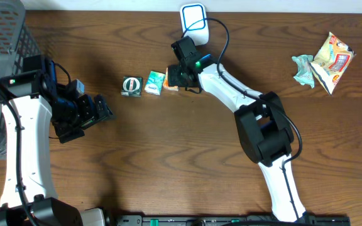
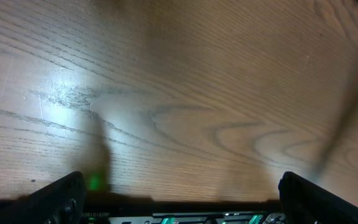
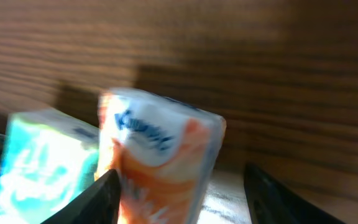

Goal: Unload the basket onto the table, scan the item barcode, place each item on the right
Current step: 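Reach the right gripper to the orange Kleenex pack and grasp it, then lift the Kleenex pack and hold it up to the scanner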

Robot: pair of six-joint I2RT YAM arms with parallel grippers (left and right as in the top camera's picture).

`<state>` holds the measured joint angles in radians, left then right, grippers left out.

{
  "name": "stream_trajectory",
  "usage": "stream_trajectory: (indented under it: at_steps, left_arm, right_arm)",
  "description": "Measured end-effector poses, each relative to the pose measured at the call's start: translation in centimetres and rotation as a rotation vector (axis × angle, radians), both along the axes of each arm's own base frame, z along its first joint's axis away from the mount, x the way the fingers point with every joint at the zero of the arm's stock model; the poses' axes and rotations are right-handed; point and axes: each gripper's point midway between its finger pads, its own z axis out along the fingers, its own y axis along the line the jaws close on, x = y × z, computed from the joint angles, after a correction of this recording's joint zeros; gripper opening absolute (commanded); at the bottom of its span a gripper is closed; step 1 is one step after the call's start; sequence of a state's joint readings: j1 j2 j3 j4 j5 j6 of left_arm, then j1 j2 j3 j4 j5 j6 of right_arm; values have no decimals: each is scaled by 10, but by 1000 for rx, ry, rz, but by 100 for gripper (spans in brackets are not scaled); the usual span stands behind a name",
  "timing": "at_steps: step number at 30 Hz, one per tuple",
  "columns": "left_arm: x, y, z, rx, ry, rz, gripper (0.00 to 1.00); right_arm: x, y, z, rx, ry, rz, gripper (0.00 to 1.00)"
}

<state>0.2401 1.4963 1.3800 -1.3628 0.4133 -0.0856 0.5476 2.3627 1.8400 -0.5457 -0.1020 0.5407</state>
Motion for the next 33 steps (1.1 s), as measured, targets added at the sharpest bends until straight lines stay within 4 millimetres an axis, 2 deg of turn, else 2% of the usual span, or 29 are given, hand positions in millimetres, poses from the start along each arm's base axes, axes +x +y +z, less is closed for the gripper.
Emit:
stream_trajectory:
  at_steps: [6, 8, 14, 17, 20, 24, 26, 30, 33]
  left_arm:
    - [0, 0, 0, 0, 0, 0, 98]
    - [0, 0, 0, 0, 0, 0, 98]
    - [0, 0, 0, 0, 0, 0, 98]
    - [0, 0, 0, 0, 0, 0, 98]
    - [0, 0, 0, 0, 0, 0, 98]
    - [0, 0, 0, 0, -1, 0, 98]
    - [0, 0, 0, 0, 0, 0, 98]
    - [0, 0, 0, 0, 0, 0, 98]
    - [0, 0, 0, 0, 0, 0, 98]
  right_arm:
    - [-4, 6, -1, 42, 34, 16, 8]
    - [-4, 6, 1, 48, 40, 11, 1]
    - [-12, -5, 1, 53, 110, 7, 1]
    - [-25, -22, 5, 54, 191, 12, 1]
    - [-29, -40, 17, 94, 229, 70, 1]
    - [-36, -61, 54, 214, 236, 201, 1]
    - [-47, -70, 90, 359, 223, 317, 1]
    - [-67, -81, 128, 593, 227, 447, 1]
    - [-67, -93, 153, 757, 173, 495, 1]
